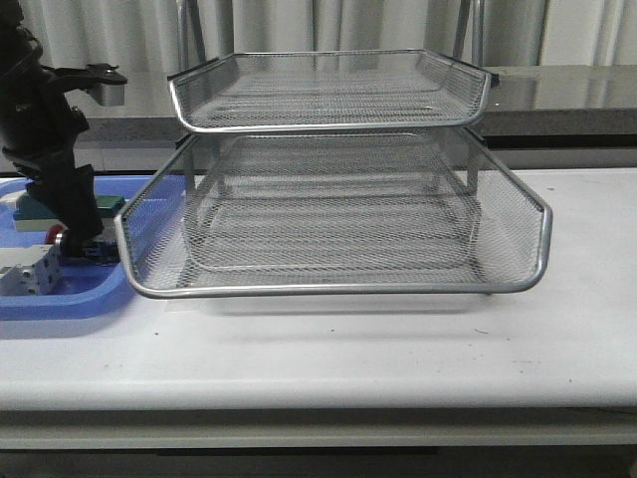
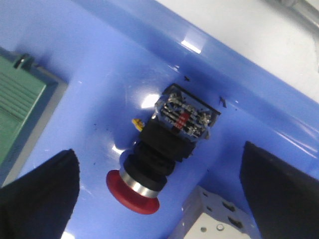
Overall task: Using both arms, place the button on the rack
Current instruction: 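Lower the left gripper and grasp the red-capped push button, lift it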
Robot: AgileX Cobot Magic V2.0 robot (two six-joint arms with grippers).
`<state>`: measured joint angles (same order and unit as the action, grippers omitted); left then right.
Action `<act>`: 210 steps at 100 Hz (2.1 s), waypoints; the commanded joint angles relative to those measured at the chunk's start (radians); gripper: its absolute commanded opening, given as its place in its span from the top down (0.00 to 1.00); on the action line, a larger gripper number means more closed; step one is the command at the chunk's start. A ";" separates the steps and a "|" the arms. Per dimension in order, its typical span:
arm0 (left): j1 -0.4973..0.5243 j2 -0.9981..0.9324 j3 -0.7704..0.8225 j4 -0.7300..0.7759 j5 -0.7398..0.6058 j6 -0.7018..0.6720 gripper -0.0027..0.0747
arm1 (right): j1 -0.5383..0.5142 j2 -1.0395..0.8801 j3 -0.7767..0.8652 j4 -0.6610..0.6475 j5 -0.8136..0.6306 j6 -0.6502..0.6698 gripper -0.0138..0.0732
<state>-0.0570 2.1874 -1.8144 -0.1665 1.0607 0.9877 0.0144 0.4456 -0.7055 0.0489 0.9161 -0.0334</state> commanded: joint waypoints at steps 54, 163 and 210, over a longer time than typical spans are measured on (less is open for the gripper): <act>-0.005 -0.032 -0.034 -0.063 -0.053 0.064 0.16 | -0.005 0.006 -0.033 -0.009 -0.059 -0.001 0.92; -0.005 0.034 -0.038 -0.086 -0.076 0.064 0.76 | -0.005 0.006 -0.033 -0.009 -0.059 -0.001 0.92; -0.005 0.031 -0.319 -0.073 0.218 -0.006 0.82 | -0.005 0.006 -0.033 -0.009 -0.059 -0.001 0.92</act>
<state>-0.0570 2.2872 -2.0569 -0.2260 1.2113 1.0273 0.0144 0.4456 -0.7055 0.0489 0.9168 -0.0334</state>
